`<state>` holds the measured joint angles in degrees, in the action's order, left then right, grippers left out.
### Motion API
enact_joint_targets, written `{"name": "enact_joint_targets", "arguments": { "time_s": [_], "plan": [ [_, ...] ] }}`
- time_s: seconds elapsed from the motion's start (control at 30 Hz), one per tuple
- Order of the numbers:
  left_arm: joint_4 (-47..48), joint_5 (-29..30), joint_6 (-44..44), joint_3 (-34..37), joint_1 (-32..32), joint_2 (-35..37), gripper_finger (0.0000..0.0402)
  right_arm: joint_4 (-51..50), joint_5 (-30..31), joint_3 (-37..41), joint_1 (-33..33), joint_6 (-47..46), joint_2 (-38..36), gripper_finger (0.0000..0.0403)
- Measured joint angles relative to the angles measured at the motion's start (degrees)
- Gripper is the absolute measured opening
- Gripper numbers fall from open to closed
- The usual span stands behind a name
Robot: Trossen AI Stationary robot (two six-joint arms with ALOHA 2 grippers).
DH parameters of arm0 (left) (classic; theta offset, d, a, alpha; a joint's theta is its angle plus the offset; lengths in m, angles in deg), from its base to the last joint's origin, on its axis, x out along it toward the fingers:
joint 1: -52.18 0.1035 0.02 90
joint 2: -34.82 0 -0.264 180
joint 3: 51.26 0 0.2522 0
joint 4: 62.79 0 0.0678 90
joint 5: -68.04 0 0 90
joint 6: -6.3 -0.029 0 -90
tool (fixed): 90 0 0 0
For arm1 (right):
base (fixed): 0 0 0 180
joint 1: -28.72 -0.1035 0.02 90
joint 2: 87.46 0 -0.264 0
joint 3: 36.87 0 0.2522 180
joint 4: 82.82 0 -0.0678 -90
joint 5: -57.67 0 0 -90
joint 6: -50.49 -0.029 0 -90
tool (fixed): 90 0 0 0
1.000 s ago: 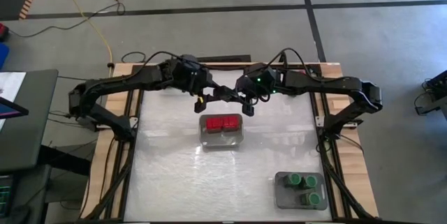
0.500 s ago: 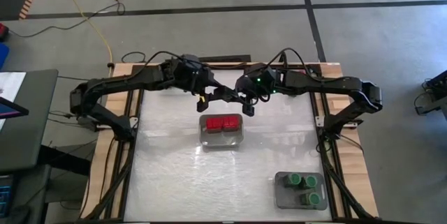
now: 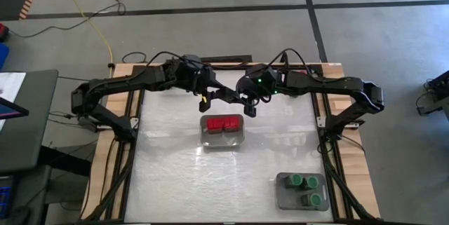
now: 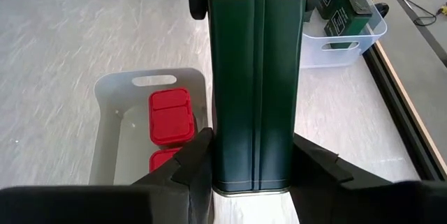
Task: Sort spices by type
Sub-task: Put the black seasoning can into the transparent bin
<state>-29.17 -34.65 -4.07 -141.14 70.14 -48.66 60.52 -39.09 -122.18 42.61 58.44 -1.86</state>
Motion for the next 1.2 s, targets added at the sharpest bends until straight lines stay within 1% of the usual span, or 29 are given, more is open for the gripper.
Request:
{"name": "enact_joint_targets", "arguments": {
  "time_s": [0.1,0.2,1.07,1.2],
  "plan": [
    [0.1,0.0,0.0,0.0,0.0,0.0,0.0138,-0.2,0.0,0.0,0.0,0.0,0.0,0.0175],
    [0.1,0.0,0.0,0.0,0.0,0.0,0.0132,-0.1,0.0,0.0,0.0,0.0,0.0,0.0175],
    [0.7,0.0,-0.5,0.0,0.0,0.0,0.0129,0.1,0.0,0.0,0.3,-0.5,0.0,0.0191],
    [1.2,0.1,-1.1,0.0,0.0,-0.1,0.0129,0.5,0.0,0.0,0.7,-2.2,0.0,0.0212]
  ]
}}
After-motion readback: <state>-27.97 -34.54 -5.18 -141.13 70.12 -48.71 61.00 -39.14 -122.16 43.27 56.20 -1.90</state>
